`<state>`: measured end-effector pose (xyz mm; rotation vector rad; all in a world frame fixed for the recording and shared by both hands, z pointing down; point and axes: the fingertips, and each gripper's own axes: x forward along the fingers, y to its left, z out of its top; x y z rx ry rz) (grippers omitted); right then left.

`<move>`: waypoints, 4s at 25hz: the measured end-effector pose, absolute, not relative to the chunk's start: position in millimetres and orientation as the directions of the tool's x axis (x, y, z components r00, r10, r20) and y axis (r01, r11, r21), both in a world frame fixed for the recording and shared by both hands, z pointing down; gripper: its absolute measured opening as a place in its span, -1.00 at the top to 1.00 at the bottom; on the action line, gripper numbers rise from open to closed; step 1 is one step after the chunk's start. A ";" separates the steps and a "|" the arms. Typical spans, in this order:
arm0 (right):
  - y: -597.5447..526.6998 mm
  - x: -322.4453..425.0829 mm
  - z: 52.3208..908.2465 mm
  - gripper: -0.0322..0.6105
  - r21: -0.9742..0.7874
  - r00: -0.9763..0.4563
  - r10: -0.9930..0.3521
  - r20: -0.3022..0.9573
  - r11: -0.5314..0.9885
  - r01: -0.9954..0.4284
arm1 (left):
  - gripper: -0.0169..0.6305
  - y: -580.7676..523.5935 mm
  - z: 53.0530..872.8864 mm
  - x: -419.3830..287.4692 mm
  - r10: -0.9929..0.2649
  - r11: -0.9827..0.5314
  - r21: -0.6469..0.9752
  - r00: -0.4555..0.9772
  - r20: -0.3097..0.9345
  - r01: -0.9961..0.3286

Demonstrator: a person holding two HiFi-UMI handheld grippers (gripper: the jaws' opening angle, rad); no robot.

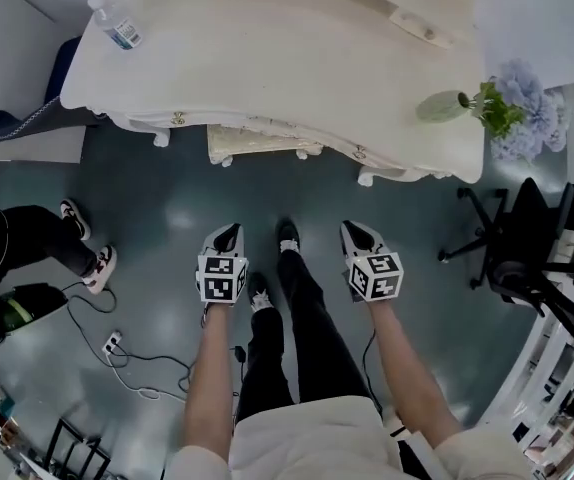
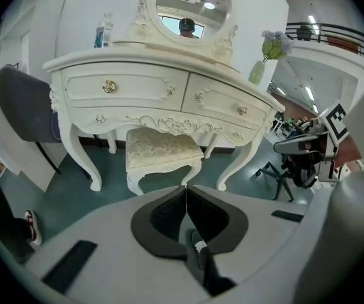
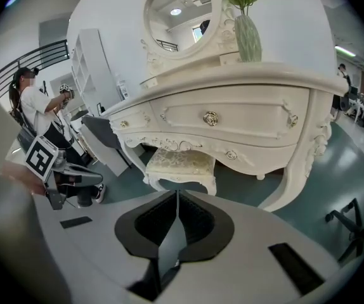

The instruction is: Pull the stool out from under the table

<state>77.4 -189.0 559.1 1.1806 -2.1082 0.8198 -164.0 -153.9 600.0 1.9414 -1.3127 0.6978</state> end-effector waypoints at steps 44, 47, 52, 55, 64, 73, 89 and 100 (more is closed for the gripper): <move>-376.2 59.5 863.0 0.09 -0.080 -0.393 -0.534 0.748 0.516 -0.853 | 0.64 -283.3 859.9 -272.7 -0.662 -0.254 0.202 0.323 0.676 -0.946; -388.0 66.4 868.8 0.06 -0.065 -0.386 -0.538 0.749 0.520 -0.852 | 0.46 -297.7 873.7 -270.8 -0.648 -0.297 0.164 0.325 0.689 -0.940; -393.1 65.0 879.1 0.03 -0.043 -0.380 -0.513 0.770 0.553 -0.832 | -0.10 -317.6 889.4 -269.6 -0.622 -0.326 0.114 0.304 0.722 -0.938; -398.0 57.6 885.2 0.02 -0.031 -0.376 -0.493 0.785 0.575 -0.818 | -0.16 -336.7 895.1 -268.6 -0.628 -0.345 0.084 0.296 0.720 -0.935; -414.9 47.4 893.1 0.02 -0.022 -0.340 -0.478 0.810 0.555 -0.832 | -0.16 -360.5 901.9 -252.1 -0.584 -0.453 -0.003 0.294 0.757 -0.891; -410.9 50.9 895.7 0.02 -0.005 -0.292 -0.496 0.818 0.501 -0.865 | -0.09 -364.7 903.0 -246.5 -0.629 -0.373 0.043 0.287 0.723 -0.927; -368.6 57.2 898.6 0.02 -0.011 -0.307 -0.488 0.817 0.519 -0.855 | -0.09 -316.6 902.6 -239.8 -0.613 -0.328 0.068 0.267 0.744 -0.942; -335.3 64.2 895.8 0.02 -0.023 -0.308 -0.477 0.823 0.515 -0.857 | -0.09 -282.5 900.2 -233.4 -0.610 -0.314 0.080 0.266 0.747 -0.946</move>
